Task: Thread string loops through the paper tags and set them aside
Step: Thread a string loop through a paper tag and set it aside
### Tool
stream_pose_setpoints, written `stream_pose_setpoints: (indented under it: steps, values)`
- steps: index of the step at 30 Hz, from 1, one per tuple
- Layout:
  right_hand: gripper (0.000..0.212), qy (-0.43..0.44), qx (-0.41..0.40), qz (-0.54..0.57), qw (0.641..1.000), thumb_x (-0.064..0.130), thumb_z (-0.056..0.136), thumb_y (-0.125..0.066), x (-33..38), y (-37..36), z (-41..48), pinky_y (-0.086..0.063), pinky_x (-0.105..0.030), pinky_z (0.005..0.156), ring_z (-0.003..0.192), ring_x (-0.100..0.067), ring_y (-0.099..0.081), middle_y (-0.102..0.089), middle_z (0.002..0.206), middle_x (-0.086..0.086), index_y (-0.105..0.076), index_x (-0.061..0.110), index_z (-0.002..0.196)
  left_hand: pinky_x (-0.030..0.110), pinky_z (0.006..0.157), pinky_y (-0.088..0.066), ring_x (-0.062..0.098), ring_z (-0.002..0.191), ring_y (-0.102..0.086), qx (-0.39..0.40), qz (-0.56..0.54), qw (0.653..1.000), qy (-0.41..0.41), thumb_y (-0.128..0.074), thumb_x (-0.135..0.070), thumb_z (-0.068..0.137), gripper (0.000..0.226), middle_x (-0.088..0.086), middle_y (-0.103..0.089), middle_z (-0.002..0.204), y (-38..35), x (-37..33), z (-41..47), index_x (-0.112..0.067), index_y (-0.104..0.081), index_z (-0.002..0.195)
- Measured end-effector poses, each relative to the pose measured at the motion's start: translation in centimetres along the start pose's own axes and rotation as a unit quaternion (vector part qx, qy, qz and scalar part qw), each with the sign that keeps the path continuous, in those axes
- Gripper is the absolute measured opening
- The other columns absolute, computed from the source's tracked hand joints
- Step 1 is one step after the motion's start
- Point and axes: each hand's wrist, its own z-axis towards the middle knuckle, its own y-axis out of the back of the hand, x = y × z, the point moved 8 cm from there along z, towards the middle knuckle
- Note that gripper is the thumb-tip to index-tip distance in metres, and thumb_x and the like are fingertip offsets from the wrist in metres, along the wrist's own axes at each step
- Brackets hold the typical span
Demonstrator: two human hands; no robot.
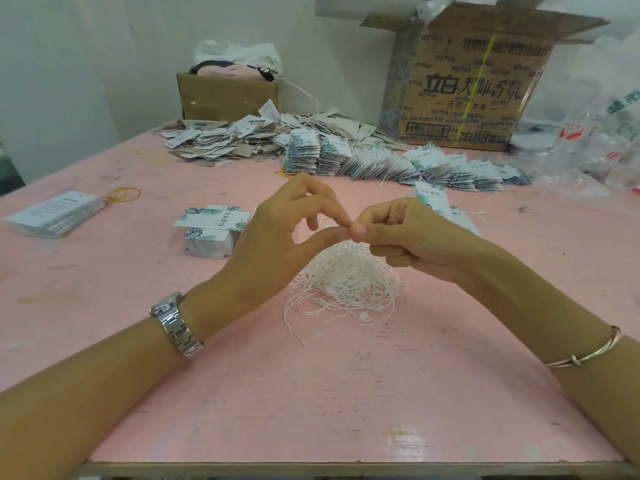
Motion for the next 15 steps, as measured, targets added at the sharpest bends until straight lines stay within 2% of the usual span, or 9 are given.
stream_pose_setpoints:
  steps: [4, 6, 8, 10, 12, 15]
  values:
    - [0.015, 0.012, -0.037, -0.005, 0.999, 0.032, 0.073, -0.076, 0.1, 0.7, 0.1, -0.018, -0.015, 0.039, 0.046, -0.009, -0.018, -0.03, 0.052, 0.006, -0.077, 0.019, 0.077, 0.043, 0.072, -0.047, 0.019, 0.08, -0.054, -0.006, 0.037, 0.999, 0.004, -0.073, -0.025, 0.088, 0.012, -0.002, -0.058, 0.098, 0.3, 0.1, 0.1, -0.015, -0.071, 0.093]
    - [0.016, 0.015, -0.057, -0.014, 0.998, 0.032, 0.07, -0.077, 0.2, 0.9, 0.2, -0.019, -0.015, 0.039, 0.05, -0.011, -0.017, -0.03, 0.056, 0.001, -0.078, 0.019, 0.078, 0.043, 0.073, -0.046, 0.018, 0.079, -0.054, -0.002, 0.079, 0.997, -0.008, -0.073, -0.028, 0.088, 0.012, -0.004, -0.059, 0.095, 0.6, -0.1, 0.1, -0.017, -0.072, 0.091]
    - [0.019, 0.013, -0.068, -0.016, 0.997, 0.033, 0.066, -0.079, 0.2, 1.1, 0.2, -0.02, -0.015, 0.039, 0.05, -0.011, -0.019, -0.031, 0.057, 0.0, -0.078, 0.018, 0.078, 0.037, 0.076, -0.038, 0.015, 0.083, -0.054, 0.017, 0.173, 0.984, -0.035, -0.068, -0.041, 0.089, 0.02, -0.006, -0.062, 0.095, 1.0, -0.4, 0.4, -0.022, -0.073, 0.092]
    - [0.022, 0.011, -0.079, -0.012, 0.997, 0.034, 0.063, -0.081, 0.2, 1.4, 0.2, -0.02, -0.015, 0.038, 0.048, -0.009, -0.021, -0.033, 0.053, 0.004, -0.079, 0.017, 0.077, 0.032, 0.079, -0.029, 0.015, 0.092, -0.053, 0.063, 0.286, 0.956, -0.025, -0.053, -0.063, 0.083, 0.042, -0.009, -0.065, 0.099, 1.4, 0.3, 1.0, -0.029, -0.073, 0.096]
    - [0.021, 0.011, -0.087, -0.008, 0.996, 0.034, 0.065, -0.08, 0.1, 1.6, 0.3, -0.021, -0.014, 0.038, 0.046, -0.008, -0.022, -0.034, 0.051, 0.008, -0.079, 0.018, 0.078, 0.033, 0.082, -0.026, 0.015, 0.101, -0.051, 0.136, 0.383, 0.913, 0.035, -0.031, -0.081, 0.068, 0.07, -0.013, -0.067, 0.108, 2.1, 2.2, 1.4, -0.035, -0.073, 0.102]
    - [0.022, 0.012, -0.094, -0.004, 0.995, 0.036, 0.067, -0.078, 0.0, 1.8, 0.3, -0.021, -0.014, 0.038, 0.047, -0.008, -0.021, -0.035, 0.055, 0.006, -0.08, 0.019, 0.08, 0.032, 0.081, -0.025, 0.013, 0.108, -0.049, 0.233, 0.469, 0.846, 0.099, -0.019, -0.091, 0.047, 0.099, -0.012, -0.065, 0.118, 2.9, 5.1, 1.0, -0.039, -0.067, 0.116]
